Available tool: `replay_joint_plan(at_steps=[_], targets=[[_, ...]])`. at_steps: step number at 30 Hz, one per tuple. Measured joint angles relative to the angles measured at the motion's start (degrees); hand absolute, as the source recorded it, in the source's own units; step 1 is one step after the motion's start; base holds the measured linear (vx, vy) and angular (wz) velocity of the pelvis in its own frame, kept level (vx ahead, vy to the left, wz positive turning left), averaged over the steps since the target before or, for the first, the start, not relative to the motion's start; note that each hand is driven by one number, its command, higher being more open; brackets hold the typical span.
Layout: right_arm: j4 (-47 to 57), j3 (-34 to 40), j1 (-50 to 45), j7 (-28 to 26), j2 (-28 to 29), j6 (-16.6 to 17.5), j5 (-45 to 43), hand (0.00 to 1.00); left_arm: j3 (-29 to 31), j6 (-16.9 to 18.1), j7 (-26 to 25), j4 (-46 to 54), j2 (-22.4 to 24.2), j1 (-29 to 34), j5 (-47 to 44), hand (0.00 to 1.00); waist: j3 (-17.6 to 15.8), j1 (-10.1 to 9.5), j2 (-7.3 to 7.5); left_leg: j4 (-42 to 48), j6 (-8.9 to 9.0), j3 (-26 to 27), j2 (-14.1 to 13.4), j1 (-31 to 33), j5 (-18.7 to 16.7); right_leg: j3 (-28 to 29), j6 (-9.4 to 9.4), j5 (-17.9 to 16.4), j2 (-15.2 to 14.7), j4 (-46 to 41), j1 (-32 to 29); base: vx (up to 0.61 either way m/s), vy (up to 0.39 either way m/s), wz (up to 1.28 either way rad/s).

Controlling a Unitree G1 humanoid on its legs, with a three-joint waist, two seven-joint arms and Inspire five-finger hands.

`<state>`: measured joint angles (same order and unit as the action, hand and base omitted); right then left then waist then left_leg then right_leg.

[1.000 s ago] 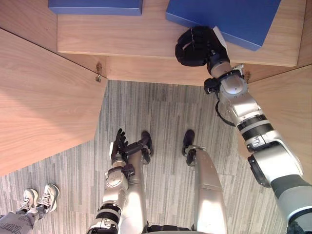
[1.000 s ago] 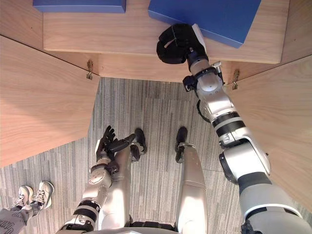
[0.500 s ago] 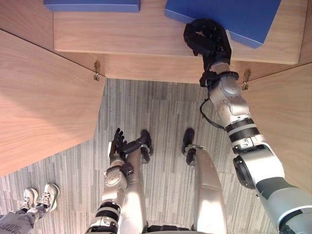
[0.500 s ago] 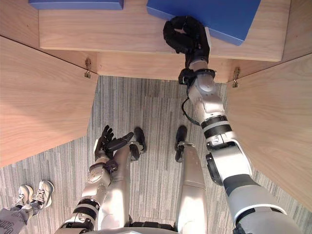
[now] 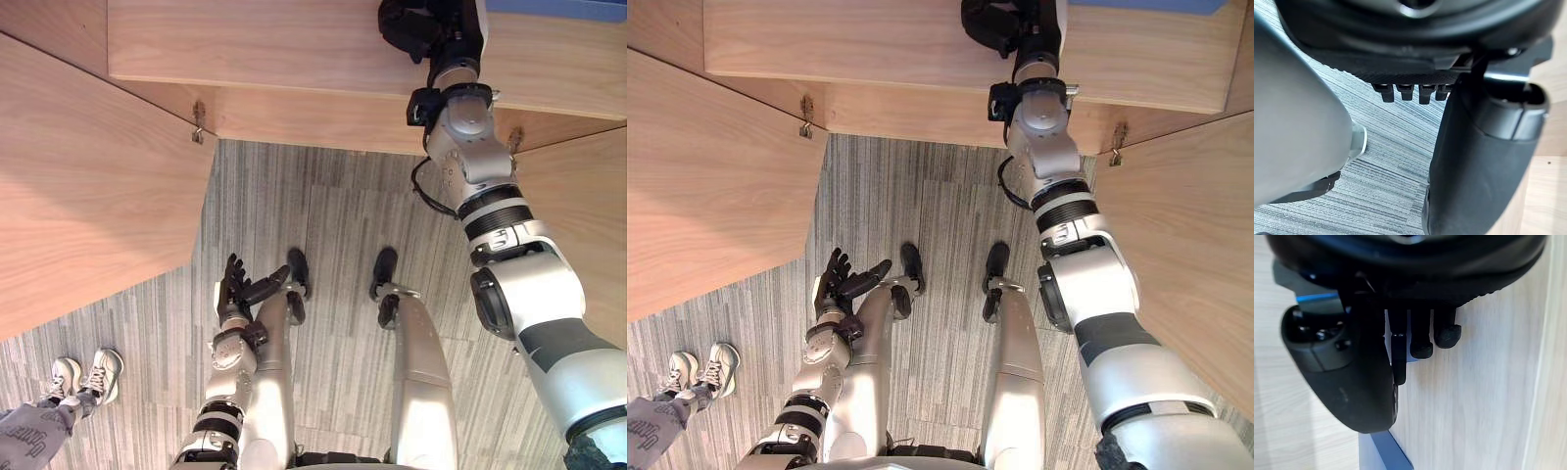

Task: Walk over to the cabinet, pick up the folder, carry it to the office cabinet, place the folder inside the office cabinet, then close the office cabinet door

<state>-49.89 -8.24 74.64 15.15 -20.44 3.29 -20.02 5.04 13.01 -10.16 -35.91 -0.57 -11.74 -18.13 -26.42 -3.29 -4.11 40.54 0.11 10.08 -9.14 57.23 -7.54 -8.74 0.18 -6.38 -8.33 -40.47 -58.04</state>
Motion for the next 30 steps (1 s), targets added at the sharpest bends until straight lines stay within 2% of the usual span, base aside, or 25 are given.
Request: replay_joint_plan(at_steps=[2, 5, 7, 9, 11, 13, 15, 17, 18, 19, 21, 24, 25, 30], targets=[[1.8, 0.2, -0.7, 0.8, -0.9, -0.8, -0.1, 0.00, 0.0, 0.0, -0.2, 0.1, 0.4, 0.0, -0.4, 1.00, 0.0, -0.04, 0.00, 0.1, -0.12, 0.0, 0.0, 0.3, 0.2, -0.2, -0.04, 0.2, -0.1, 0.2, 0.0, -0.04, 0.000, 0.05], [16.3, 3.6, -10.1, 3.2, -2.7, -0.5, -0.5, 0.00, 0.0, -0.1, -0.8, 1.9, 1.2, 0.4, -0.5, 1.00, 0.0, -0.37, 0.00, 0.5, -0.30, 0.0, -0.1, 0.2, 0.1, -0.3, -0.14, 0.3, -0.1, 0.2, 0.4, 0.00, 0.000, 0.00], [30.6, 5.9, -22.9, 3.5, -3.4, 1.4, -0.8, 0.00, -0.3, -0.3, -0.7, 2.4, 1.5, 1.0, -0.4, 1.00, 0.0, -0.08, 0.00, 1.0, -0.43, 0.1, -0.5, -2.4, -0.6, -0.4, -0.20, 0.2, 0.2, 0.6, 3.3, 0.04, 0.008, -0.07], [37.6, 6.3, -32.0, 3.2, -2.7, 3.1, -0.7, 0.00, -0.6, -0.4, -0.2, 2.6, 1.6, 2.1, 0.3, 1.00, 0.0, 0.51, 0.00, 0.7, -0.43, 0.3, -0.7, -5.9, -1.4, -0.3, -0.50, -0.2, 0.4, 1.4, 6.9, 0.03, 0.006, -0.08], [46.6, 5.1, -46.4, 1.5, 0.5, 6.4, 0.1, 0.00, -0.6, -0.3, 1.0, 3.5, 1.5, 4.9, 1.5, 1.00, 0.1, 1.65, 0.15, -0.5, 0.31, 1.3, -0.9, -12.3, -3.2, -0.1, -0.95, -1.3, 0.7, 3.5, 13.1, 0.03, 0.010, -0.13], [50.3, 3.0, -55.6, -0.6, 2.9, 8.3, 1.8, 0.00, -0.5, -0.3, 1.8, 4.1, 1.2, 7.3, 2.5, 1.00, 0.5, 2.51, 0.37, -2.5, -0.06, 1.9, -1.0, -16.9, -3.8, 0.1, -1.21, -1.8, 1.0, 5.6, 17.3, 0.04, 0.003, -0.21], [50.6, -0.1, -63.3, -2.9, 5.1, 8.4, 4.0, 0.00, -0.6, -0.6, 2.2, 3.7, 0.3, 9.4, 2.6, 1.00, 1.1, 2.95, 1.15, -5.6, 0.38, 3.1, -1.0, -22.2, -3.5, 0.4, -1.56, -0.9, 1.5, 8.9, 22.1, 0.09, 0.003, -0.23], [46.3, -3.2, -71.9, -6.6, 8.2, 8.4, 8.6, 0.00, -1.3, -0.7, 3.1, 0.0, -1.4, 11.8, 3.8, 1.00, 5.0, 3.02, 2.06, -11.0, 1.56, 3.9, -0.8, -28.0, -2.1, 0.6, -1.70, 1.3, 2.6, 15.1, 27.7, 0.16, -0.004, -0.18], [44.2, -3.8, -73.2, -7.6, 8.8, 8.4, 9.7, 0.00, -1.6, -0.7, 3.3, -1.5, -2.0, 12.2, 4.0, 1.00, 6.0, 3.18, 2.29, -12.7, 1.60, 4.1, -0.7, -29.4, -1.7, 0.7, -1.62, 2.0, 3.0, 17.2, 29.3, 0.25, -0.012, -0.18], [37.9, -4.4, -75.4, -9.5, 10.2, 8.4, 12.7, 0.00, -1.8, -1.1, 4.0, -5.5, -3.2, 12.5, 4.9, 1.00, 8.3, 3.59, 2.74, -16.9, 1.49, 4.6, -0.3, -33.2, -0.1, 0.8, -1.90, 4.0, 3.6, 22.4, 33.4, 0.22, -0.011, -0.12], [28.8, -3.9, -76.4, -10.7, 11.7, 8.2, 16.0, 0.00, -1.8, -1.8, 4.1, -8.6, -4.0, 13.1, 5.0, 1.00, 10.0, 4.37, 3.28, -21.1, 1.56, 5.5, 0.4, -38.1, 1.1, 1.2, -2.33, 5.9, 4.0, 27.7, 38.5, 0.21, 0.005, -0.13], [19.0, 0.6, -77.7, -11.1, 13.9, 7.2, 18.4, 0.00, -1.8, -2.6, 4.5, -9.8, -4.8, 14.7, 7.2, 1.00, 12.2, 4.48, 3.66, -25.7, 1.45, 7.9, 1.5, -43.8, 1.6, 3.0, -3.12, 7.8, 4.4, 33.4, 43.6, 0.18, 0.053, -0.31], [15.5, 3.1, -78.2, -11.0, 14.3, 6.9, 18.6, 1.00, -1.6, -2.6, 4.7, -9.8, -5.0, 15.5, 7.8, 1.00, 13.0, 5.15, 3.64, -27.6, 1.40, 8.5, 2.0, -46.2, 1.8, 3.6, -3.51, 8.5, 4.3, 35.4, 45.8, 0.14, 0.042, -0.26], [7.4, 13.6, -80.4, -9.1, 15.1, 5.9, 17.8, 1.00, 0.1, -2.7, 5.6, -12.1, -5.4, 17.2, 10.2, 1.00, 17.3, 6.55, 3.78, -32.8, 1.39, 12.1, 3.5, -53.2, 2.0, 6.9, -4.45, 10.3, 4.2, 40.6, 51.0, 0.09, 0.049, -0.38]])
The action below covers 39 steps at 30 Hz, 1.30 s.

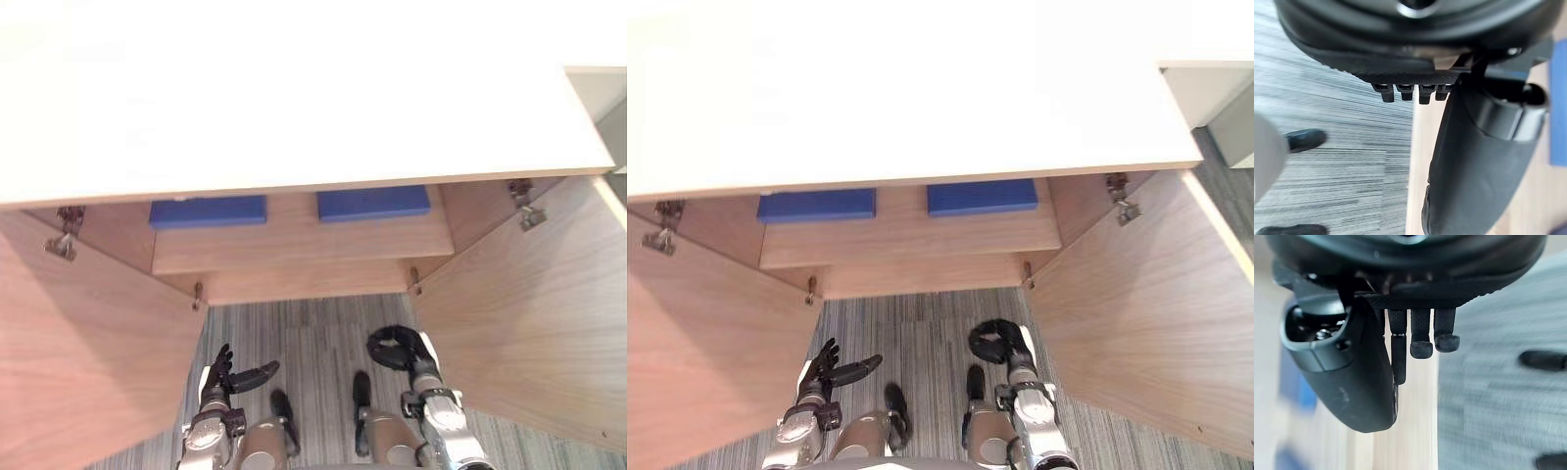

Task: Walk over to the cabinet, pick up the folder, carry it to the office cabinet, place the folder inside the office cabinet, then close the office cabinet door

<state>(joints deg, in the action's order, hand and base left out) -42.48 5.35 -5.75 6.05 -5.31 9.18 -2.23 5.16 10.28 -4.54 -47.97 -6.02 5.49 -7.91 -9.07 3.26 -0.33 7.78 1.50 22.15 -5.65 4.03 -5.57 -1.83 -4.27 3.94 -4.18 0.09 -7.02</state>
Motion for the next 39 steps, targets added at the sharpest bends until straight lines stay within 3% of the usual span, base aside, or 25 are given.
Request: replay_joint_plan(at_steps=[10, 13, 18, 24, 29, 34, 39], targets=[[-3.0, 15.8, -3.3, 1.5, 0.5, -0.7, -12.7, 1.00, 1.3, -1.3, 1.2, -2.5, -0.1, 3.7, 1.1, 1.00, 2.5, 2.49, 0.57, -3.8, 0.74, 8.5, 1.5, -7.3, -0.6, 9.3, -0.33, 2.4, 0.8, 2.7, 1.8, -0.05, 0.014, -0.46], [-0.6, 21.7, -3.9, 2.2, 0.4, -0.7, -16.9, 1.00, 2.5, -1.3, 1.4, -2.4, -0.1, 5.2, 1.0, 1.00, 2.6, 2.80, 0.56, -3.8, 1.63, 12.1, 1.6, -8.4, -1.7, 13.3, -0.11, 2.9, 1.4, 2.9, 0.8, -0.08, -0.007, -0.64], [7.0, 25.9, -3.1, 3.5, -2.3, -0.5, -19.1, 1.00, 3.4, -1.3, 2.3, -2.5, -0.2, 7.9, 1.1, 1.00, 2.6, 4.85, 0.48, -2.4, 1.53, 19.0, 1.8, -8.8, -3.4, 20.4, -0.45, 4.1, 2.7, 2.9, -2.0, -0.03, 0.002, -0.78], [7.2, 23.5, 4.2, 3.7, -11.0, -0.1, -18.9, 1.00, 0.7, -0.8, 3.0, -2.1, -1.3, 6.2, 1.1, 1.00, 1.9, 5.61, -0.46, 0.9, 0.88, 20.2, 1.8, -6.5, -6.4, 25.3, -1.40, 5.7, 3.3, 3.3, -5.3, 0.03, 0.003, -0.50], [6.7, 14.7, 11.0, 1.5, -21.3, 0.0, -17.3, 1.00, -1.6, 0.2, 3.9, -1.4, -2.1, 5.3, 1.1, 1.00, -0.1, 6.16, -3.36, 1.4, 0.73, 20.3, 1.9, -5.2, -7.1, 25.8, -1.79, 6.1, 3.2, 4.0, -6.6, 0.03, 0.015, -0.08], [3.4, 10.6, 15.5, 0.5, -25.2, 0.2, -15.3, 1.00, -2.8, 0.6, 4.6, -1.2, -2.9, 5.2, 1.2, 1.00, -1.2, 6.09, -5.19, 1.4, 0.98, 20.0, 1.5, -4.6, -7.2, 25.8, -1.98, 6.2, 3.6, 3.9, -7.1, 0.06, -0.017, -0.05], [6.8, 8.8, 13.1, 0.6, -25.8, -0.1, -13.7, 1.00, -3.0, 0.9, 4.8, -0.9, -2.9, 4.2, 2.4, 1.00, -1.6, 6.37, -5.26, 1.5, 1.07, 19.2, 1.4, -4.5, -7.3, 25.8, -2.06, 6.3, 3.7, 3.9, -7.1, 0.00, -0.019, 0.00]])
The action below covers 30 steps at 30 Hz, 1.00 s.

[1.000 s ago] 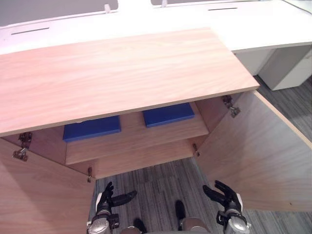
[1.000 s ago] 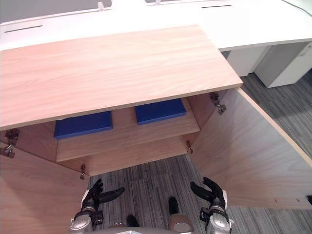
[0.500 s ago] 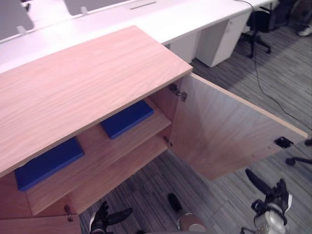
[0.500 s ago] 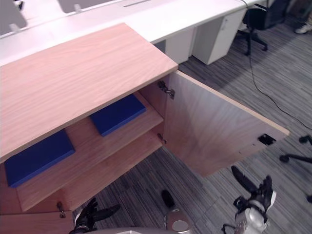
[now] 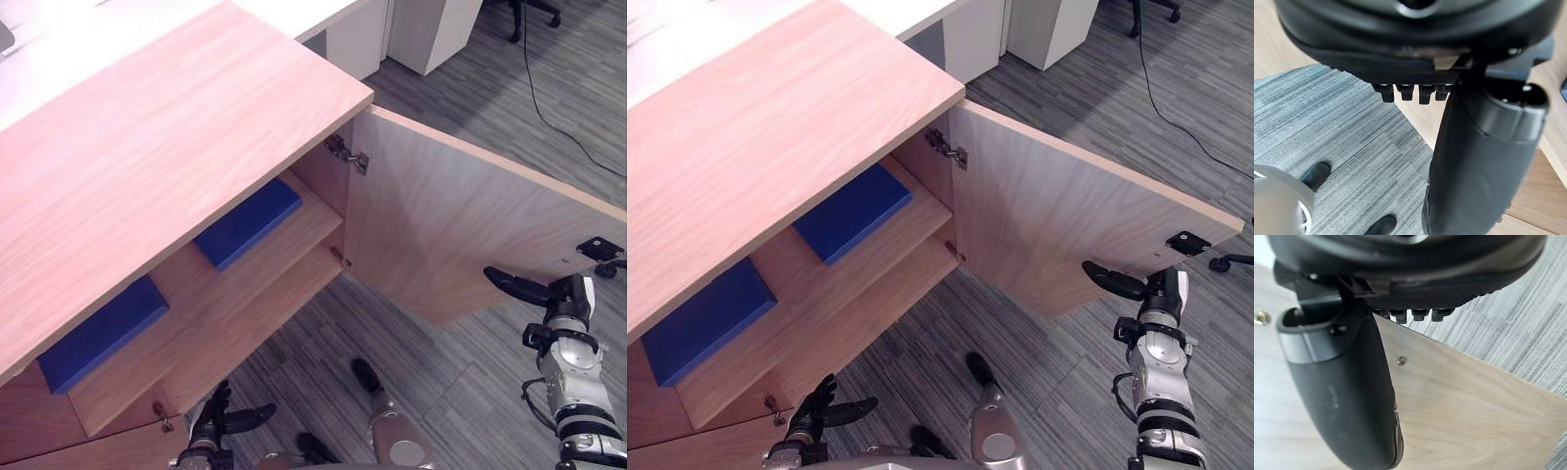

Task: Walk over to the cabinet, pick up the folder, carry it to the office cabinet, place the folder inside the office cabinet, then close the office cabinet door

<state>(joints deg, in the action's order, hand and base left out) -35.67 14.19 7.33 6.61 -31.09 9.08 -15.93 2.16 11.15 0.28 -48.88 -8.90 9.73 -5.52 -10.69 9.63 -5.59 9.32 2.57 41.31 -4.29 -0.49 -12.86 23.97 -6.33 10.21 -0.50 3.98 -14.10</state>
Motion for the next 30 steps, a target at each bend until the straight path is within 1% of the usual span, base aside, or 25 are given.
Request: replay_joint_plan(at_steps=[1, 2, 3, 4, 5, 6, 8, 9, 11, 12, 13, 14, 16, 17, 19, 20, 21, 23, 24, 25, 26, 27, 28, 29, 30], targets=[[5.0, 0.0, -3.4, 0.2, 0.3, -0.4, 0.5, 1.00, 0.0, 0.1, 0.0, 0.7, 0.0, -0.2, 0.1, 1.00, -0.6, 0.09, 0.18, 0.2, -0.09, -0.4, -0.1, 0.1, -0.1, 0.0, -0.04, 0.1, 0.0, 0.0, 0.0, -0.02, -0.039, 0.01], [6.2, 0.1, -4.2, 0.3, 0.5, -0.4, 0.5, 1.00, 0.1, 0.1, 0.0, 1.0, 0.1, -0.2, 0.1, 1.00, -0.7, 0.09, 0.18, 0.2, -0.10, -0.4, -0.1, 0.1, -0.1, 0.0, -0.04, 0.1, 0.0, 0.1, 0.0, -0.03, -0.038, 0.02], [12.0, 0.3, -8.1, 0.5, 2.1, -0.5, 0.8, 1.00, 0.3, 0.3, 0.0, 1.4, 0.1, -0.3, 0.7, 1.00, -1.1, 0.31, 0.37, 0.6, -0.19, -0.6, -0.2, 0.6, -0.2, 0.0, -0.02, 0.4, -0.1, 0.3, -0.1, -0.02, -0.039, 0.01], [17.9, 0.8, -11.4, 0.8, 4.7, -0.5, 1.3, 1.00, 0.5, 0.2, -0.1, 1.3, 0.1, -0.2, 1.2, 1.00, -1.2, 0.99, 0.61, 0.9, -0.19, -0.6, -0.4, 0.8, -0.2, 0.0, 0.06, 0.7, -0.1, 0.8, 0.0, -0.02, -0.041, 0.00], [21.2, 1.0, -13.2, 0.8, 6.2, -0.5, 1.8, 1.00, 0.7, 0.2, -0.1, 1.2, 0.2, -0.2, 1.2, 1.00, -1.3, 1.39, 0.80, 1.0, -0.19, -0.7, -0.5, 0.8, -0.2, 0.0, 0.08, 0.8, 0.0, 0.8, 0.0, -0.01, -0.047, -0.02], [27.8, 1.1, -17.1, 0.8, 9.3, 0.0, 2.6, 1.00, 1.1, 0.2, -0.2, 1.2, 0.5, -0.3, 1.3, 1.00, -1.6, 2.20, 1.25, 1.2, -0.19, -0.9, -0.8, 0.8, -0.2, 0.0, 0.21, 0.9, 0.1, 0.8, 0.2, 0.00, -0.036, -0.02], [36.3, -1.0, -24.2, 0.3, 14.6, 0.7, 2.8, 1.00, 1.8, 0.2, -0.2, 1.2, 1.1, -0.8, 3.3, 1.00, -2.2, 2.71, 2.23, 2.0, -0.06, -1.1, -1.4, 0.5, -0.2, 0.0, 0.51, 1.1, 0.3, 0.8, 0.8, 0.00, -0.054, -0.01], [38.0, -2.0, -26.2, 0.1, 15.9, 0.8, 2.8, 1.00, 1.8, 0.2, -0.2, 1.2, 1.3, -0.9, 3.5, 1.00, -2.4, 2.81, 2.60, 2.3, 0.02, -1.1, -1.7, 0.3, -0.3, -0.1, 0.59, 1.2, 0.4, 0.8, 1.0, -0.01, -0.062, -0.02], [43.4, -7.7, -34.5, -1.3, 19.5, 2.0, 2.6, 1.00, 1.8, 0.2, -0.2, 0.9, 1.9, -1.1, 4.6, 1.00, -2.4, 3.02, 3.50, 4.0, 0.32, -1.1, -2.8, 0.3, -1.1, 0.0, 0.92, 1.4, 1.0, 0.8, 1.6, -0.02, -0.057, -0.04], [45.0, -10.3, -37.5, -2.5, 20.0, 2.5, 2.1, 1.00, 1.8, 0.2, -0.2, 0.7, 2.1, -1.1, 4.9, 1.00, -2.4, 3.09, 3.73, 4.7, 0.38, -1.1, -3.3, 0.3, -1.5, 0.0, 0.99, 1.5, 1.2, 0.8, 2.0, -0.02, -0.052, -0.05], [46.6, -13.7, -41.0, -4.6, 20.0, 2.6, 1.5, 1.00, 1.7, 0.2, -0.2, 0.3, 2.2, -1.2, 5.1, 1.00, -2.2, 3.18, 4.14, 5.6, 0.42, -1.2, -3.8, 0.2, -1.9, 0.0, 1.10, 1.6, 1.4, 0.8, 2.3, -0.03, -0.046, -0.04], [47.1, -15.3, -42.4, -5.6, 20.0, 2.7, 1.4, 1.00, 1.7, 0.3, -0.2, -0.2, 2.2, -1.3, 5.2, 1.00, -2.2, 3.19, 4.41, 6.0, 0.47, -1.2, -4.0, 0.1, -2.0, 0.0, 1.14, 1.6, 1.5, 0.8, 2.5, -0.03, -0.036, -0.02], [48.3, -21.4, -46.0, -9.3, 18.6, 2.7, 1.4, 1.00, 1.4, 0.2, -0.2, -1.7, 1.9, -1.9, 5.8, 1.00, -2.0, 3.17, 5.54, 7.1, 0.54, -1.4, -4.5, -0.1, -2.4, -0.2, 1.35, 1.7, 1.6, 0.8, 3.2, -0.04, -0.031, 0.04], [48.4, -24.7, -46.9, -11.7, 17.3, 2.7, 1.3, 1.00, 0.7, 0.3, -0.2, -2.0, 1.4, -2.0, 6.4, 1.00, -1.9, 3.02, 6.34, 7.5, 0.52, -1.8, -4.7, -0.1, -2.4, -0.5, 1.54, 1.7, 1.5, 0.8, 3.5, -0.04, -0.022, 0.10], [49.0, -29.4, -47.3, -14.9, 15.3, 1.9, 1.4, 1.00, -0.2, 0.2, 0.1, -3.8, 0.7, -2.7, 7.4, 1.00, -1.6, 2.30, 7.16, 8.0, 0.49, -2.9, -4.8, 0.0, -2.4, -1.6, 2.02, 1.5, 1.3, 0.8, 4.2, -0.03, -0.023, 0.31], [49.6, -31.8, -47.1, -17.0, 14.1, 1.2, 1.4, 1.00, -0.6, 0.2, 0.2, -4.3, 0.6, -2.8, 8.0, 1.00, -1.5, 2.00, 7.45, 8.3, 0.37, -4.5, -4.9, 0.1, -2.3, -3.1, 2.07, 1.4, 1.1, 0.8, 4.9, -0.02, -0.017, 0.54], [50.2, -32.8, -47.0, -18.0, 13.7, 1.1, 1.4, 1.00, -1.0, 0.2, 0.2, -4.6, 0.4, -2.8, 8.1, 1.00, -1.4, 1.66, 7.58, 8.6, 0.34, -5.4, -5.0, 0.2, -2.3, -4.0, 2.17, 1.3, 0.9, 0.8, 5.4, -0.01, -0.010, 0.69], [53.7, -35.6, -44.7, -20.7, 13.2, 1.1, 1.4, 1.00, -2.6, 0.1, 0.3, -5.4, -1.0, -2.8, 9.0, 1.00, -0.7, 0.10, 8.54, 9.0, -0.06, -9.1, -5.0, 1.1, -2.0, -7.7, 2.26, 0.6, 0.3, 0.3, 6.4, -0.02, -0.010, 0.80], [54.3, -35.9, -43.5, -20.9, 13.3, 1.2, 1.4, 1.00, -2.7, 0.1, 0.3, -5.4, -1.3, -2.8, 9.0, 1.00, -0.5, -0.36, 8.85, 9.1, -0.15, -10.3, -4.9, 1.5, -1.8, -8.7, 2.36, 0.4, 0.1, 0.1, 6.6, -0.02, -0.015, 0.96], [54.6, -36.1, -40.6, -21.1, 13.9, 1.6, 1.6, 1.00, -2.7, -0.1, 0.2, -5.5, -1.8, -2.8, 9.0, 1.00, 0.0, -1.07, 9.62, 9.1, -0.40, -12.7, -4.6, 2.2, -1.4, -11.1, 2.42, -0.1, -0.5, -0.2, 7.1, -0.02, -0.016, 0.82], [54.4, -36.1, -39.0, -21.0, 14.2, 1.6, 1.6, 1.00, -2.7, -0.1, 0.2, -5.4, -2.0, -2.8, 9.0, 1.00, 0.3, -1.47, 9.94, 9.1, -0.52, -14.0, -4.4, 2.7, -1.3, -12.4, 2.47, -0.4, -0.7, -0.3, 7.3, -0.02, -0.017, 1.11], [53.0, -35.7, -35.6, -20.0, 15.1, 1.6, 2.1, 1.00, -2.7, -0.1, 0.1, -5.2, -2.2, -2.9, 8.9, 1.00, 0.7, -2.33, 10.51, 9.0, -0.85, -16.5, -3.9, 3.8, -0.8, -14.8, 2.43, -1.1, -1.4, -0.8, 7.3, -0.01, -0.009, 1.02], [51.0, -35.3, -32.7, -18.8, 15.4, 1.6, 2.7, 1.00, -2.7, -0.1, -0.1, -5.2, -2.4, -3.2, 8.8, 1.00, 1.0, -2.81, 10.77, 8.9, -1.07, -18.5, -3.4, 4.7, -0.3, -16.8, 2.50, -1.5, -2.0, -0.9, 7.5, -0.01, 0.000, 1.36], [47.2, -34.1, -28.1, -16.6, 16.3, 1.9, 4.3, 1.00, -2.7, -0.6, -0.3, -5.3, -2.5, -3.6, 8.8, 1.00, 1.1, -3.66, 10.93, 8.2, -1.44, -21.5, -2.4, 5.4, 0.6, -20.0, 2.57, -1.8, -3.0, -0.9, 8.2, -0.01, 0.015, 1.08], [45.5, -33.3, -26.1, -15.5, 16.9, 2.0, 4.8, 1.00, -2.7, -0.7, -0.4, -5.2, -2.5, -3.8, 8.7, 1.00, 1.1, -4.12, 10.92, 7.8, -1.61, -22.4, -2.0, 5.6, 1.0, -21.0, 2.59, -2.0, -3.4, -0.9, 8.4, -0.01, 0.016, 0.98]])
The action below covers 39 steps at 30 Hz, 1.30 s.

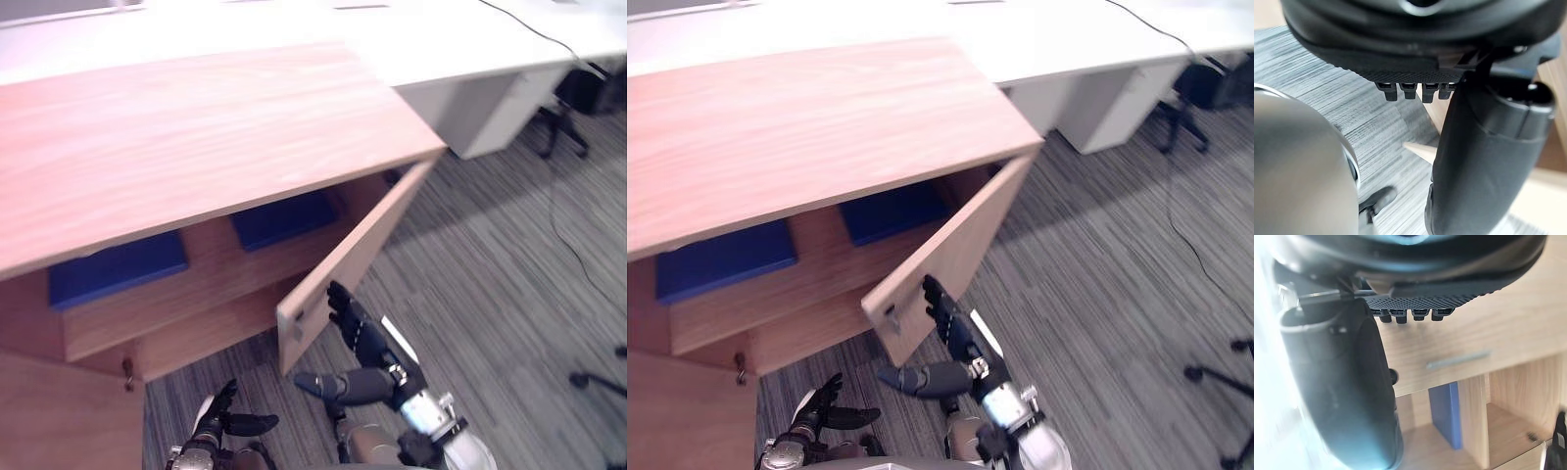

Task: Walk over to the cabinet, pick up the folder, carry it to the office cabinet, place the folder inside the office cabinet, then close the office cabinet door

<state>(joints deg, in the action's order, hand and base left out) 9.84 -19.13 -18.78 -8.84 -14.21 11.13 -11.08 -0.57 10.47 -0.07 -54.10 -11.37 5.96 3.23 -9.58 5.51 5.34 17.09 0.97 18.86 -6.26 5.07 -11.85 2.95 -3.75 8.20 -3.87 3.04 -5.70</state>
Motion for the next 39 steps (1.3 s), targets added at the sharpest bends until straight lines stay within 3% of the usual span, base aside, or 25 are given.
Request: replay_joint_plan(at_steps=[6, 7, 9, 13, 18, 21, 24, 27, 31, 39], targets=[[-19.9, 9.6, 18.8, 9.0, 5.8, 1.6, -0.4, 1.00, 0.4, -0.2, -1.4, 1.0, 0.1, -0.1, -2.0, 1.00, 0.2, -3.37, -0.62, -4.6, -0.70, -8.0, 3.5, 2.1, 4.6, -8.2, -0.26, -0.8, -2.5, 0.0, 0.4, -0.03, -0.004, 0.78], [-23.4, 13.7, 19.8, 13.0, 6.7, 2.2, -1.2, 1.00, 0.9, -0.2, -1.8, 1.8, 0.2, 0.7, -3.1, 1.00, 0.3, -3.91, -0.84, -6.0, -0.78, -9.6, 4.2, 2.3, 5.9, -9.7, -0.26, -0.9, -3.0, -0.1, 0.4, -0.05, -0.018, 0.50], [-28.7, 16.0, 22.1, 14.7, 5.7, 1.7, -1.1, 1.00, 1.4, -0.3, -2.2, 1.9, 0.2, 1.0, -3.8, 1.00, 0.2, -4.02, -1.03, -7.4, -0.50, -10.8, 4.7, 2.4, 7.0, -10.9, -0.33, -1.1, -3.3, -0.1, 0.4, -0.06, -0.012, 0.47], [-36.7, 18.1, 25.2, 18.7, 3.8, 0.3, -1.2, 1.00, 3.5, -0.3, -2.6, 2.2, 2.0, 1.5, -6.1, 1.00, -0.1, -6.20, -2.93, -12.7, -0.23, -14.8, 6.0, 2.7, 11.1, -14.8, -0.72, -2.5, -4.2, -0.2, -0.2, -0.06, -0.023, 0.56], [-40.5, 18.2, 23.8, 18.8, 4.4, 0.2, -0.8, 1.00, 8.1, -0.3, -2.9, 3.3, 3.7, 3.6, -10.4, 1.00, 0.0, -7.65, -4.27, -17.0, 0.04, -21.3, 6.6, 2.1, 14.7, -21.5, -0.87, -3.1, -4.2, -0.4, 1.7, 0.01, -0.035, 0.67], [-47.0, 15.7, 22.7, 17.0, 4.6, -0.4, 2.1, 1.00, 11.7, -0.3, -3.5, 5.8, 3.8, 4.6, -13.4, 1.00, -0.3, -9.85, -4.77, -19.0, 0.22, -25.7, 6.9, 1.2, 16.4, -26.5, -0.86, -4.5, -4.2, -0.4, 4.2, 0.04, -0.052, 0.87], [-52.8, 12.5, 22.9, 15.2, 5.7, -1.8, 5.5, 1.00, 16.4, -0.2, -4.0, 10.1, 3.4, 4.8, -15.4, 1.00, -1.0, -12.28, -6.21, -21.0, 0.38, -29.9, 7.1, 0.7, 17.9, -30.8, -0.83, -5.8, -4.3, -0.7, 5.7, 0.01, -0.032, 0.70], [-57.1, 11.1, 23.5, 14.2, 8.6, -2.4, 6.2, 1.00, 19.9, -0.2, -4.8, 16.0, 1.2, 4.8, -17.7, 1.00, -1.6, -13.99, -7.51, -22.1, 0.58, -33.6, 7.4, 1.1, 19.1, -34.7, -0.77, -6.8, -4.4, -1.2, 6.6, 0.01, -0.024, 0.66], [-58.5, 10.8, 24.1, 14.4, 9.6, -3.1, 6.9, 1.00, 22.7, 1.2, -5.1, 23.2, -5.6, 4.1, -20.3, 1.00, -1.6, -15.74, -7.61, -22.1, 0.78, -37.1, 8.0, 2.1, 19.7, -37.6, -0.67, -7.8, -4.7, -2.1, 7.0, 0.00, 0.002, 0.49], [-58.2, 11.0, 24.3, 14.3, 8.1, -3.0, 6.9, 1.00, 23.0, 3.1, -6.1, 27.6, -17.1, -1.5, -20.3, 1.00, -1.7, -15.63, -7.45, -22.4, 0.60, -38.7, 8.4, 2.2, 20.2, -38.2, -0.49, -8.6, -5.1, -2.3, 7.7, -0.04, 0.020, 0.12]])
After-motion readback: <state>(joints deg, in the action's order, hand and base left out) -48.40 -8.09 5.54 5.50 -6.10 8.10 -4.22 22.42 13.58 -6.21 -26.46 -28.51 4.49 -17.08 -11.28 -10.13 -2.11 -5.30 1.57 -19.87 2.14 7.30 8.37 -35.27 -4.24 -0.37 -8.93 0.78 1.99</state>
